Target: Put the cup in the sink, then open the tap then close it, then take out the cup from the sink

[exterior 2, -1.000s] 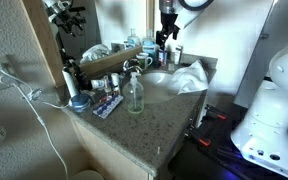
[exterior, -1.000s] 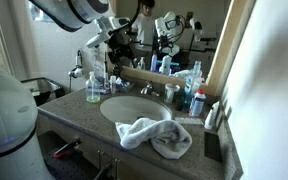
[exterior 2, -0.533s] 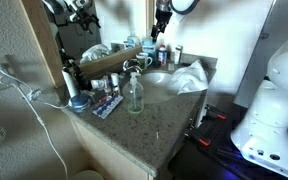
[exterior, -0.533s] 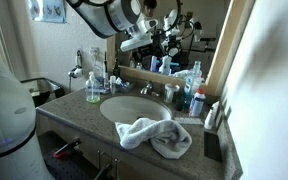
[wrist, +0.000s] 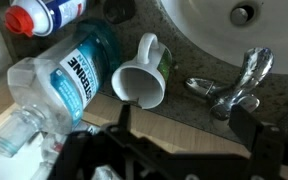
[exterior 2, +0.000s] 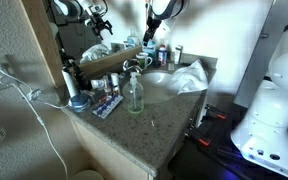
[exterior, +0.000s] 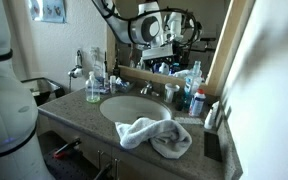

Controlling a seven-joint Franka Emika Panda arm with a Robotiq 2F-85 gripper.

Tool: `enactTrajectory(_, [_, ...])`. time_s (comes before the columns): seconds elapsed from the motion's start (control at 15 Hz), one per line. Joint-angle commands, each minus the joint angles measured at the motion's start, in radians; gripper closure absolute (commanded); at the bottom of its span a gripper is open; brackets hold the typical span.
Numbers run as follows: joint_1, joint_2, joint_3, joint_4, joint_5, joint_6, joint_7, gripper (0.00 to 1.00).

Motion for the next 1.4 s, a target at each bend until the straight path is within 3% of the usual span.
enactTrajectory(0.0, [-0.014, 0.096, 0.004, 0.105, 0.104, -0.027, -0.132, 0.0])
enactTrajectory(0.53, [-0.085, 0.222, 0.043, 0.188, 0.23, -0.048, -0.266, 0.0])
enactTrajectory(1.33, [-0.149, 0.38, 0.131, 0.313, 0.253, -0.034, -0.326, 0.0])
